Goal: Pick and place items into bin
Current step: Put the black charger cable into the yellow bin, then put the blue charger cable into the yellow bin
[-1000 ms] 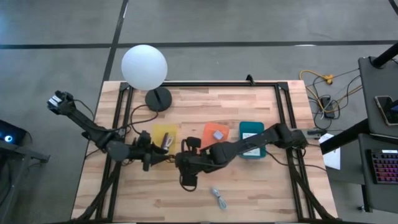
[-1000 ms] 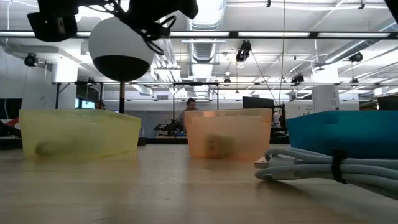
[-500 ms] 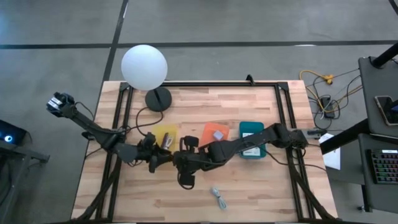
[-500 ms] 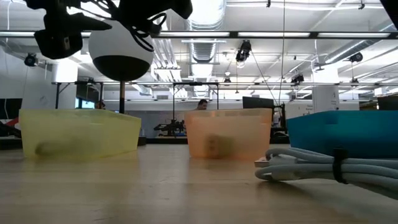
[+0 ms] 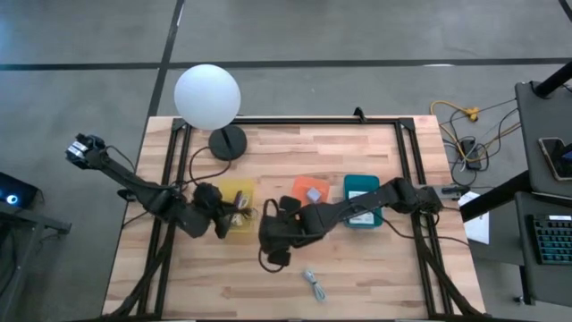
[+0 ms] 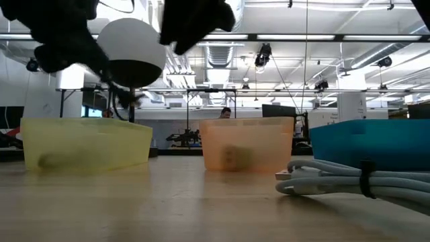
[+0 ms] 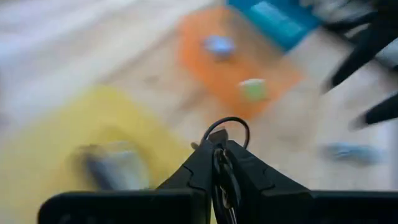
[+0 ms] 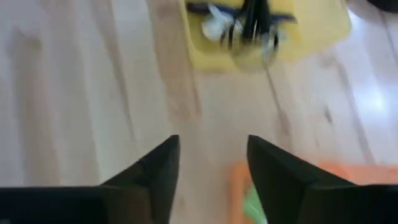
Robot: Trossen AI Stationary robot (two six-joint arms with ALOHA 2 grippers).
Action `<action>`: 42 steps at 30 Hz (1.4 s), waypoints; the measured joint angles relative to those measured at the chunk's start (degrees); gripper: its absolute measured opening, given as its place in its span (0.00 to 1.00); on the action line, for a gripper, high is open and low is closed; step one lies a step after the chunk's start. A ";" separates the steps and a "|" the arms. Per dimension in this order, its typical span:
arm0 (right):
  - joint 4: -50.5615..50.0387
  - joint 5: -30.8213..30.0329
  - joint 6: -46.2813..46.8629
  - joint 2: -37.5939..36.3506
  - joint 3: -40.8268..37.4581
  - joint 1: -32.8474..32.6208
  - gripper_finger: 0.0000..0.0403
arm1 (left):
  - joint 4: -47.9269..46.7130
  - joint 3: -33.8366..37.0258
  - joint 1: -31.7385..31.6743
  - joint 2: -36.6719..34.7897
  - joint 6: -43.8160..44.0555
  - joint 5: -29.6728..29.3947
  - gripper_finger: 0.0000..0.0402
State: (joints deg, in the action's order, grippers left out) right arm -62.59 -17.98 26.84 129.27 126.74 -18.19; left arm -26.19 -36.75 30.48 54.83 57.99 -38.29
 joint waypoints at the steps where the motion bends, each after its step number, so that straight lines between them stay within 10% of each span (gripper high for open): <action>1: -1.75 -0.37 0.05 0.00 0.00 -0.26 0.45 | -4.49 -0.96 0.00 0.22 -0.15 -1.30 0.04; 11: -6.17 -4.62 5.08 0.02 -0.22 -1.79 0.60 | -26.37 -12.18 0.35 17.55 -19.14 -6.70 0.03; 22: -15.21 -4.22 6.09 0.02 -0.31 -4.78 0.62 | -39.85 -26.57 4.87 47.35 -19.57 -10.51 0.19; 42: -2.76 18.20 18.51 0.02 -12.30 -16.47 0.60 | -13.87 -20.70 8.76 9.27 -5.84 15.81 0.34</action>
State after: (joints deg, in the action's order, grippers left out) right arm -65.35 0.22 45.36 129.29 114.43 -34.66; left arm -40.06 -57.45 39.25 64.10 52.15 -22.49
